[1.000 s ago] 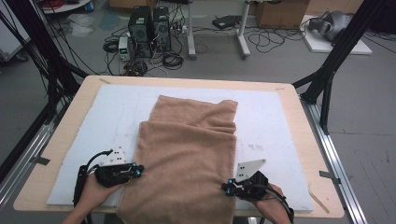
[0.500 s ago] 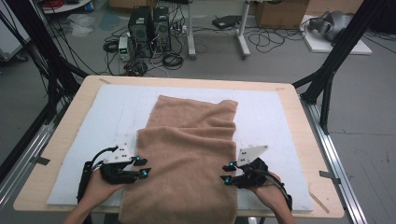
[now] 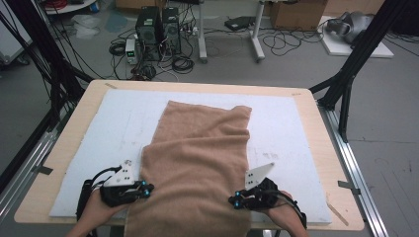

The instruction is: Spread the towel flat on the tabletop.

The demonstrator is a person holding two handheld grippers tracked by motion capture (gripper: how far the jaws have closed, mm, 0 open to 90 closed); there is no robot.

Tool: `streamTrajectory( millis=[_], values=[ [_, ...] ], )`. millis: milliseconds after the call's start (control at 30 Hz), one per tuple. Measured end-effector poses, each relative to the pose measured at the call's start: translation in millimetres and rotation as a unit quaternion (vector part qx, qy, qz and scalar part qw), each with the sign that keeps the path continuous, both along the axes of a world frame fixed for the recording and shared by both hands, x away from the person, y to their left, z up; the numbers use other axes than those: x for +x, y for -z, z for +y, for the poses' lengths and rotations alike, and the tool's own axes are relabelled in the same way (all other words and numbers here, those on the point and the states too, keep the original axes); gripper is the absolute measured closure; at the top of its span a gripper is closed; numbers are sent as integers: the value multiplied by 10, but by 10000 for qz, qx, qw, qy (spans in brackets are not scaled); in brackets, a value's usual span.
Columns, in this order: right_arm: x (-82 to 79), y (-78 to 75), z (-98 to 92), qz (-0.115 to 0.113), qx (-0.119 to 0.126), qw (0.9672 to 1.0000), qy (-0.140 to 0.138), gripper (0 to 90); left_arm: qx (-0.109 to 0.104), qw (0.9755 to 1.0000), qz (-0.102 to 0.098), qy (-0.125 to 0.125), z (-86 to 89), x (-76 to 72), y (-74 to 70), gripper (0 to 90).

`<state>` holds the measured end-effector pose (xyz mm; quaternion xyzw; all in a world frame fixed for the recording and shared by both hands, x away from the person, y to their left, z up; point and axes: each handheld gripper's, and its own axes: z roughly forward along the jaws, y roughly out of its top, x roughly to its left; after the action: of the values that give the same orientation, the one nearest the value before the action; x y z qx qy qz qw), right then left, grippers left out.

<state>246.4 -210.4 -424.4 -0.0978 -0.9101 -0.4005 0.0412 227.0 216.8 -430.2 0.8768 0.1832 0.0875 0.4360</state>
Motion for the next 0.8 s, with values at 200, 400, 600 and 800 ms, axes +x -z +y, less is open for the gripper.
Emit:
streamTrajectory(
  millis=[200,400,600,800],
  values=[
    [100,-166,-82,-534,26,9966,628,672,-95,9994,-123,-315,-12,174,-88,645],
    [412,39,32,-449,-363,9954,759,671,198,9970,320,-670,-58,518,144,633],
    [424,165,32,-263,-274,9962,782,862,109,9977,221,-629,-46,469,151,860],
    [282,112,3,-132,-210,9985,495,870,-31,9987,180,-482,25,303,106,866]
  ],
)
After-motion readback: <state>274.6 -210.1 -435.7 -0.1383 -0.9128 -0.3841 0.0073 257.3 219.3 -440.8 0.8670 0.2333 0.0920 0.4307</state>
